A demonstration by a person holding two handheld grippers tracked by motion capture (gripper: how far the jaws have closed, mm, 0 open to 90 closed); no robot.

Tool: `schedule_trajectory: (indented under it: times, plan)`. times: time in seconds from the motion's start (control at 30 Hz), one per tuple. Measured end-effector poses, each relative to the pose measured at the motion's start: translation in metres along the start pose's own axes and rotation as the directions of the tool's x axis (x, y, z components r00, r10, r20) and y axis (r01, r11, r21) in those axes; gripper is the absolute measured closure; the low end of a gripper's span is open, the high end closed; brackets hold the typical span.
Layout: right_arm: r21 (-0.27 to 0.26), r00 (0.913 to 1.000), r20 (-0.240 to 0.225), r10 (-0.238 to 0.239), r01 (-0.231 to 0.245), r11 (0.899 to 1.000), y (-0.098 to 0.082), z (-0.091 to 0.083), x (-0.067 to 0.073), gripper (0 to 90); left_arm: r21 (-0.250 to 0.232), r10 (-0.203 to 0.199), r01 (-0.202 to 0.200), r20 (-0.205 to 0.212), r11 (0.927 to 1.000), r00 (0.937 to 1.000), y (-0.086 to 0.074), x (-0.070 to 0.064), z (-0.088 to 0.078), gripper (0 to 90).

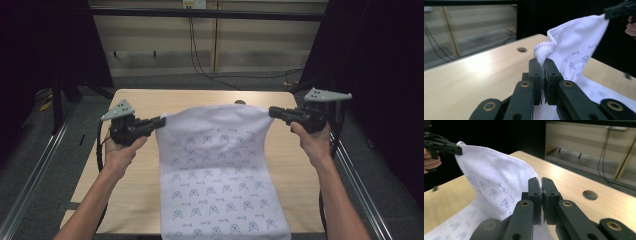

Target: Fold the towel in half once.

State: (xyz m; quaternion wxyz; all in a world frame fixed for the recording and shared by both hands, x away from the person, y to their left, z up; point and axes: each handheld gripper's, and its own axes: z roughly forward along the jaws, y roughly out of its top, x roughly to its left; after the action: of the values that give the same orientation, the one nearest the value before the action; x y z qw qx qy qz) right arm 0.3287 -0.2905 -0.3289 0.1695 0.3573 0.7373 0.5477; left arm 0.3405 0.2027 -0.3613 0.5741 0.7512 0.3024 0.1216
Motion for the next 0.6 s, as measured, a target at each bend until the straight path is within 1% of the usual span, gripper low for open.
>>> schedule_trajectory:
  times: [0.03,0.07,0.1,0.13,0.2,0.23,0.27,0.3,0.33,0.37,0.4,0.43,0.47,0.5,0.53,0.57,0.6]
  plan:
    - [-0.002,0.9999,-0.011,0.008,-0.008,1.0,-0.004,-0.004,0.002,86.4,0.012,-0.002,0.002,0.007,0.9999,1.0,-0.009,-0.004,-0.005,86.4]
    - [0.007,0.9999,-0.014,0.01,-0.01,1.0,-0.012,-0.009,0.007,86.4,0.017,-0.003,0.003,0.01,0.9999,0.9999,-0.015,-0.007,-0.007,86.4]
    - [0.009,0.9998,-0.018,0.009,-0.009,1.0,-0.017,-0.013,0.009,86.4,0.035,-0.008,0.007,0.022,0.9994,0.9997,-0.024,-0.011,-0.011,86.4]
    - [0.022,0.9996,-0.025,0.013,-0.012,1.0,-0.026,-0.017,0.012,86.4,0.047,-0.019,0.018,0.024,0.9987,0.9995,-0.029,-0.013,-0.012,86.4]
    - [0.035,0.9997,-0.022,0.012,-0.011,0.999,-0.037,-0.024,0.017,86.4,0.064,-0.028,0.025,0.047,0.9976,0.9985,-0.042,-0.022,-0.019,86.4]
    - [0.031,0.9991,-0.031,0.028,-0.027,0.999,-0.045,-0.03,0.02,86.3,0.072,-0.027,0.023,0.055,0.9971,0.9981,-0.048,-0.027,-0.022,86.4]
    - [0.036,0.9993,-0.031,0.022,-0.021,0.999,-0.052,-0.035,0.023,86.3,0.081,-0.018,0.014,0.043,0.9966,0.9989,-0.056,-0.034,-0.026,86.4]
    - [0.04,0.9993,-0.03,0.024,-0.023,0.999,-0.06,-0.042,0.027,86.2,0.08,-0.021,0.017,0.043,0.9966,0.9988,-0.059,-0.036,-0.028,86.4]
    - [0.042,0.9988,-0.038,0.031,-0.03,0.999,-0.064,-0.045,0.028,86.3,0.088,-0.038,0.032,0.066,0.9956,0.9971,-0.067,-0.041,-0.03,86.4]
    - [0.063,0.9975,-0.05,0.049,-0.046,0.997,-0.076,-0.048,0.031,86.2,0.101,-0.038,0.031,0.073,0.9944,0.9966,-0.072,-0.044,-0.031,86.4]
    - [0.089,0.9983,-0.039,0.043,-0.039,0.995,-0.082,-0.049,0.034,86.2,0.121,-0.033,0.025,0.065,0.9923,0.9973,-0.08,-0.048,-0.03,86.4]
    - [0.115,0.9983,-0.04,0.042,-0.037,0.993,-0.091,-0.05,0.037,86.3,0.153,-0.039,0.028,0.07,0.9878,0.9968,-0.09,-0.053,-0.028,86.4]
    - [0.129,0.9967,-0.053,0.061,-0.053,0.99,-0.103,-0.05,0.04,86.3,0.178,-0.045,0.032,0.07,0.9834,0.9965,-0.099,-0.056,-0.027,86.5]
    - [0.149,0.9966,-0.051,0.064,-0.056,0.987,-0.111,-0.05,0.043,86.4,0.197,-0.05,0.036,0.071,0.9798,0.9962,-0.107,-0.059,-0.025,86.5]
    - [0.167,0.9965,-0.05,0.068,-0.059,0.984,-0.119,-0.049,0.046,86.4,0.224,-0.059,0.04,0.079,0.9738,0.9951,-0.114,-0.06,-0.023,86.5]
    - [0.184,0.9957,-0.05,0.078,-0.067,0.981,-0.126,-0.048,0.048,86.4,0.238,-0.057,0.04,0.067,0.9705,0.9961,-0.119,-0.061,-0.022,86.5]
    - [0.204,0.9958,-0.049,0.077,-0.065,0.977,-0.13,-0.047,0.049,86.3,0.259,-0.051,0.035,0.057,0.9653,0.997,-0.125,-0.061,-0.02,86.5]
